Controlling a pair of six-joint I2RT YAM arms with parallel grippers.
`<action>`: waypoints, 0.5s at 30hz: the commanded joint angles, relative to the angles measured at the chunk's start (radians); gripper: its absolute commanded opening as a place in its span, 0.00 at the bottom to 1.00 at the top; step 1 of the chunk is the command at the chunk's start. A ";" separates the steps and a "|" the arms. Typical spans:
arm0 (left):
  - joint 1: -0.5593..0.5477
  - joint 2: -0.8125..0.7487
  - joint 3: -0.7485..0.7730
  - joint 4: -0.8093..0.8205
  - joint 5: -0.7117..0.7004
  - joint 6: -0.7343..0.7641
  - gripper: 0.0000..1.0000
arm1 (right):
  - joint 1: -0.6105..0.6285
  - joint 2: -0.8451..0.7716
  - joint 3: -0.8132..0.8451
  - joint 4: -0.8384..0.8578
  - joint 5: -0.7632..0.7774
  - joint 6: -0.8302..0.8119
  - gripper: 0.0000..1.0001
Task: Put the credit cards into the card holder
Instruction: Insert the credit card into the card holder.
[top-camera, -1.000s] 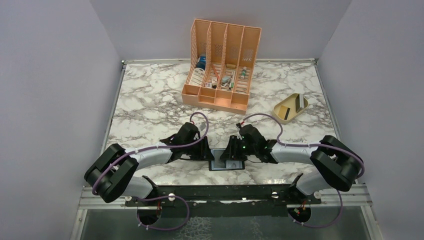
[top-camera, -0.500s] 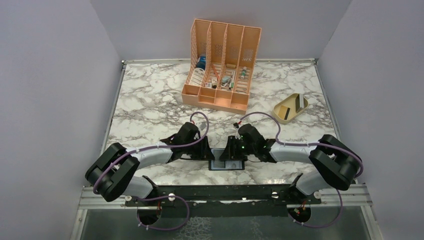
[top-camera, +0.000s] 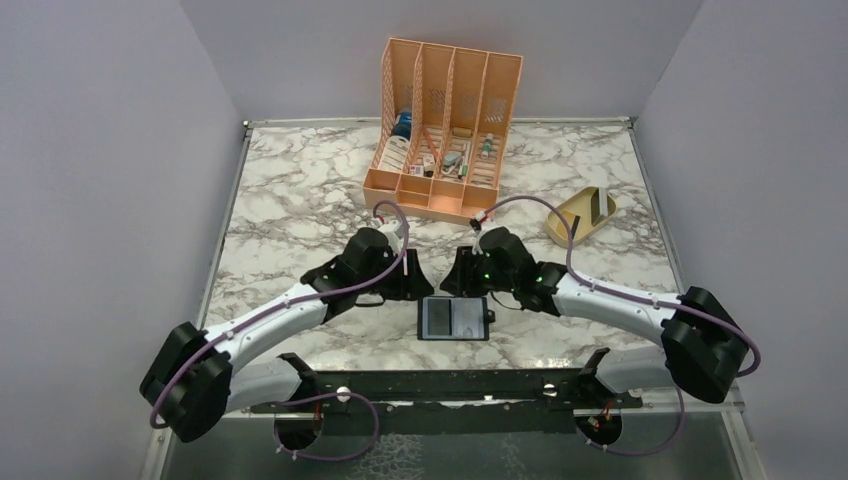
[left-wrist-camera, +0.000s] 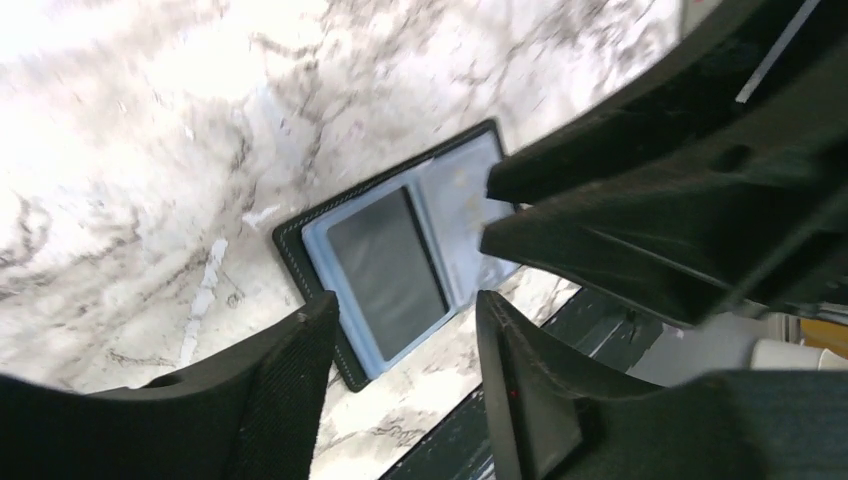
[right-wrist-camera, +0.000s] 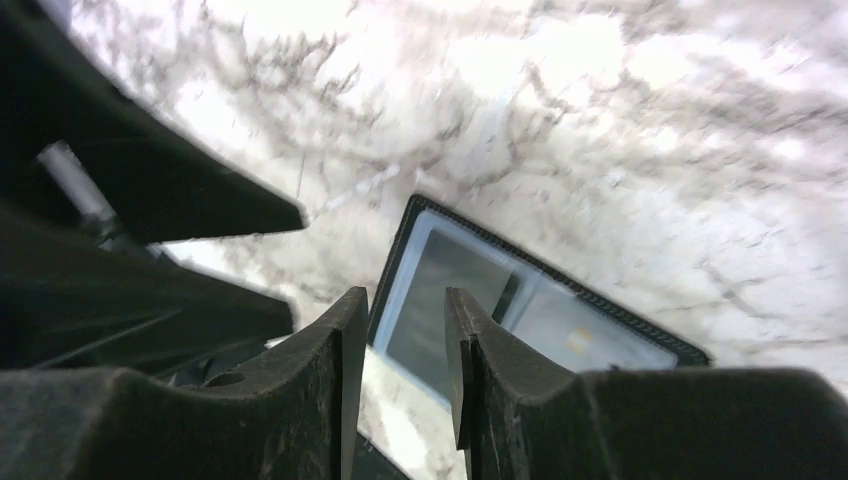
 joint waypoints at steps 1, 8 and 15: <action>0.000 -0.105 0.087 -0.138 -0.083 0.091 0.59 | -0.014 -0.010 0.110 -0.174 0.217 -0.120 0.35; 0.000 -0.162 0.193 -0.301 -0.094 0.189 0.99 | -0.145 0.018 0.287 -0.294 0.406 -0.318 0.37; 0.000 -0.193 0.236 -0.379 -0.078 0.313 0.99 | -0.314 0.166 0.486 -0.391 0.617 -0.491 0.38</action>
